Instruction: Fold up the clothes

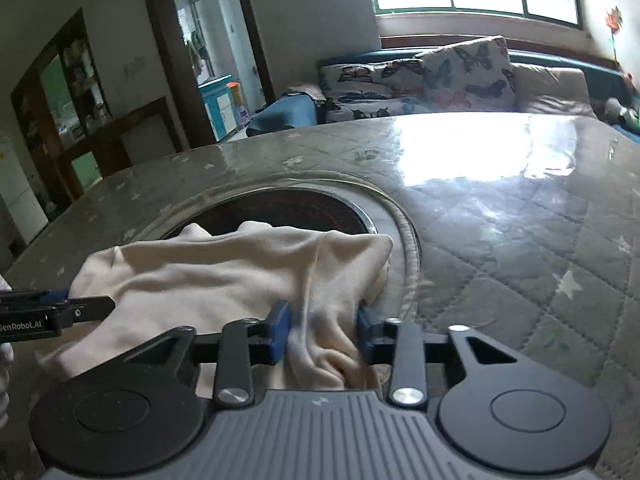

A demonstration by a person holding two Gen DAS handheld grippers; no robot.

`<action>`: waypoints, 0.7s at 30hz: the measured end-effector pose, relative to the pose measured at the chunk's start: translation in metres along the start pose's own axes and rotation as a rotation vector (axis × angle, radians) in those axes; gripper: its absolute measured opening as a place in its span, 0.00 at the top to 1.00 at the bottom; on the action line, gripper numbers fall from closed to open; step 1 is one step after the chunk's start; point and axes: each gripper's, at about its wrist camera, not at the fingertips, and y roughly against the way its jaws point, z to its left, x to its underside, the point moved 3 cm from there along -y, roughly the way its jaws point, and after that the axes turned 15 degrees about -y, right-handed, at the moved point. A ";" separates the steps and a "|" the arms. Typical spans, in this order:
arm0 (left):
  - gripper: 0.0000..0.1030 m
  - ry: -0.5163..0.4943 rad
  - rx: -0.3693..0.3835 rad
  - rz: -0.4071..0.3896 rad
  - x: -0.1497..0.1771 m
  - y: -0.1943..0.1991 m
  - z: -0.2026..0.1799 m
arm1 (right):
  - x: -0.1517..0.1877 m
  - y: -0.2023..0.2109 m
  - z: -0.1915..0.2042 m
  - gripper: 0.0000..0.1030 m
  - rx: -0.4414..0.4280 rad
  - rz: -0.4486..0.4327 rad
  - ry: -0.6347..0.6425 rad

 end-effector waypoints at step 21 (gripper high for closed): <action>0.79 -0.118 0.260 -0.035 -0.047 -0.008 -0.112 | -0.015 0.111 -0.084 0.86 0.165 -0.177 -0.052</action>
